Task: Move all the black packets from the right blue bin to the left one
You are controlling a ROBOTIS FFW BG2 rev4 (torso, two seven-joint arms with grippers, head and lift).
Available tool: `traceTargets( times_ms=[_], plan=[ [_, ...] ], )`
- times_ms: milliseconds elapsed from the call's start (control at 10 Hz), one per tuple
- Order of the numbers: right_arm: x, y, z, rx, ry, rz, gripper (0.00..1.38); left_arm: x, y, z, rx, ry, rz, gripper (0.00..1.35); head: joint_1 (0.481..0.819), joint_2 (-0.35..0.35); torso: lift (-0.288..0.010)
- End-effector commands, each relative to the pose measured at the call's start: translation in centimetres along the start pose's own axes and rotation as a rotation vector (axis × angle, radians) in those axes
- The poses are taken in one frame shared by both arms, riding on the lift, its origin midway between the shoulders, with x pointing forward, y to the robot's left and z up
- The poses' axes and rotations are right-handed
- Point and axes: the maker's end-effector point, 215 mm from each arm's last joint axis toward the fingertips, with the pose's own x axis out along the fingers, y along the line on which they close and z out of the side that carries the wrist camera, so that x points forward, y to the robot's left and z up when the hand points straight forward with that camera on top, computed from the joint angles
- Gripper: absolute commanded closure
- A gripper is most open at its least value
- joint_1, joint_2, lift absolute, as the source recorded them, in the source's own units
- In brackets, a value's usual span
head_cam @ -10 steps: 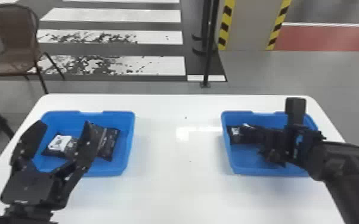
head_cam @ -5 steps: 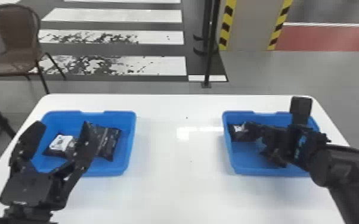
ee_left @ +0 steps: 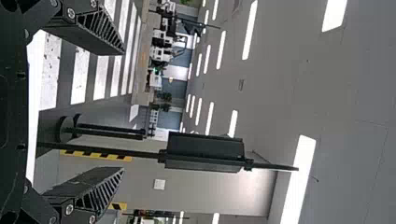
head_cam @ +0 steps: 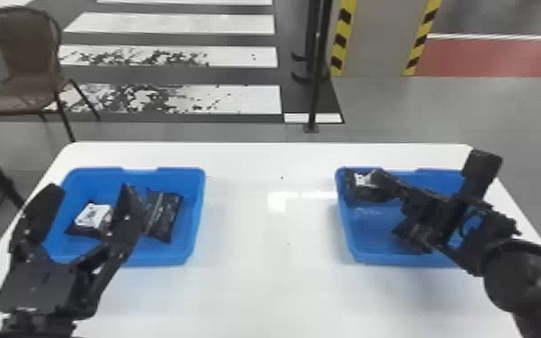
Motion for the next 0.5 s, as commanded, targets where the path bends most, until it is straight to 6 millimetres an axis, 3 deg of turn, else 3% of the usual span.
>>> traceTargets(
  times_ms=[0,300,400],
  plan=[
    [-1.7,4.7,1.6,0.119,-0.084,0.133,1.16,-0.2,0.1,0.1,0.002,-0.003,0.003,0.16,0.695,0.005,-0.14],
    [-3.6,12.1,5.7,0.178,-0.182,0.337,1.16,0.1,-0.2,0.8,0.012,-0.028,-0.003,0.16,0.695,0.063,-0.14],
    [-3.3,15.8,5.7,0.264,-0.181,0.455,1.16,0.3,-0.5,0.6,-0.007,-0.021,-0.008,0.15,0.695,0.081,-0.14]
  ],
)
